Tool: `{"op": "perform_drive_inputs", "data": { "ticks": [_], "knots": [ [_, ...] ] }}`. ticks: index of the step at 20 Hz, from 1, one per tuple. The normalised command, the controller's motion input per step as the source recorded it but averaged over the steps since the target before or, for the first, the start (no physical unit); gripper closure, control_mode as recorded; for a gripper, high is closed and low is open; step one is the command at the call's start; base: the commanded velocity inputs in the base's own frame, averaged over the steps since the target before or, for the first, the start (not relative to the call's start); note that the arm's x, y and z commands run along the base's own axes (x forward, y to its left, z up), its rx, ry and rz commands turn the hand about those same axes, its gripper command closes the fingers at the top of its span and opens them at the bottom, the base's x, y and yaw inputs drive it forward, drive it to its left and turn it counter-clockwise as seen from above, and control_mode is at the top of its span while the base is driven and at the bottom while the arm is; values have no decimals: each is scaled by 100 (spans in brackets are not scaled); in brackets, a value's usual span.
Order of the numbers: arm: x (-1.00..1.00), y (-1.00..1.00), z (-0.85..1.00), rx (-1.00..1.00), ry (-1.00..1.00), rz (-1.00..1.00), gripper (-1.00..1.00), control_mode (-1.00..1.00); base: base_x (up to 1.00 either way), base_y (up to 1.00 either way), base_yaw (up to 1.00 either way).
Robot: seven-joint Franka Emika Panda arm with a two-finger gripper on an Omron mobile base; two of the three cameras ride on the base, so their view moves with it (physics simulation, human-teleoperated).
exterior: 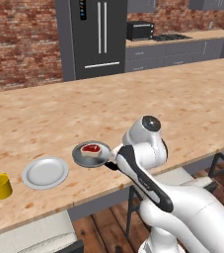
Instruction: Pick up the pan with the steak in it and place it on the dining table. Then place the steak on the plate.
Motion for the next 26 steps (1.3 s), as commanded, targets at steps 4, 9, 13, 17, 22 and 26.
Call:
{"op": "perform_drive_inputs", "data": {
  "ticks": [4, 9, 13, 17, 22, 26],
  "knots": [
    [44, 30, 0, 0, -9, 0, -100, -100, 0, 0, 0],
    [59, 31, 0, 0, -1, -2, -100, -100, 0, 0, 0],
    [66, 26, 0, -1, 3, -5, -100, -100, 0, 0, 0],
    [32, 13, 0, -2, 6, -3, -100, -100, 0, 0, 0],
    [9, 4, 0, -1, 6, 0, -100, -100, 0, 0, 0],
    [27, 15, 0, -8, 25, 0, -100, -100, 0, 0, 0]
  ]
}}
